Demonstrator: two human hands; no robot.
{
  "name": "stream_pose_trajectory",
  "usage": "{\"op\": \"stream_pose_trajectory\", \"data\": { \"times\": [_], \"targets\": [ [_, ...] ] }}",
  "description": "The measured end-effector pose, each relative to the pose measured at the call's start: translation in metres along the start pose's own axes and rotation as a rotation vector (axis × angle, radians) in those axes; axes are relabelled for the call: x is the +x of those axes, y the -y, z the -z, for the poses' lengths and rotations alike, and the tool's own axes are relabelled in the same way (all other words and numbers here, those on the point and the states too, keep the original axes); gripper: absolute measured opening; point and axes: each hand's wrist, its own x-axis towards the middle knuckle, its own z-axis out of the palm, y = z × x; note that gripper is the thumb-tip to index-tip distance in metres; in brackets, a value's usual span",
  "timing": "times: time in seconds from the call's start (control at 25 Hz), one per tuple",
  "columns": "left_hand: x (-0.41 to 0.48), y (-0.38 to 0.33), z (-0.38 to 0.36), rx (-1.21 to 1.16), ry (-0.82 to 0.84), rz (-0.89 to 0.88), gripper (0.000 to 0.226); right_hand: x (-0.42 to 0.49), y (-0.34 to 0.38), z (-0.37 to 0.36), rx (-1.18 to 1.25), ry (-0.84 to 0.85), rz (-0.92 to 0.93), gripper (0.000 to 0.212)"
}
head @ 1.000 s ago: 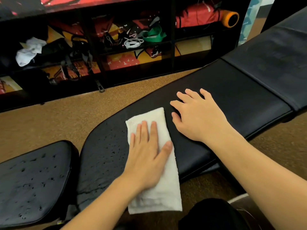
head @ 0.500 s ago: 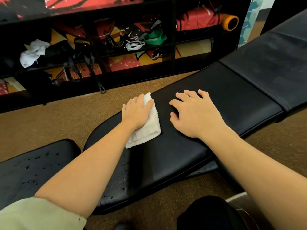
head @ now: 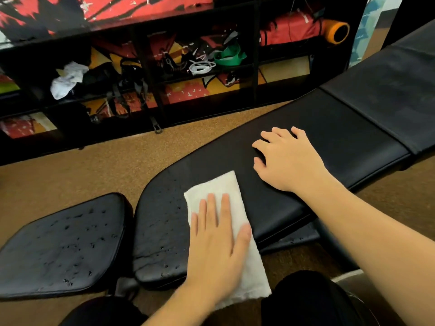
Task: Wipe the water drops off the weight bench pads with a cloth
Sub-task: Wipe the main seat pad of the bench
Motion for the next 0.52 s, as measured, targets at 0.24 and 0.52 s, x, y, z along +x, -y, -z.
{"op": "stream_pose_trajectory", "data": {
  "times": [0.24,0.52],
  "targets": [
    [-0.004,0.006,0.001,0.006,0.013,-0.041,0.080,0.001,0.000,-0.001,-0.008,-0.002,-0.006,0.052],
    [0.146,0.040,0.022,0.026,-0.015,0.031,0.081,0.002,0.001,-0.002,-0.013,-0.020,-0.009,0.052]
  ]
}}
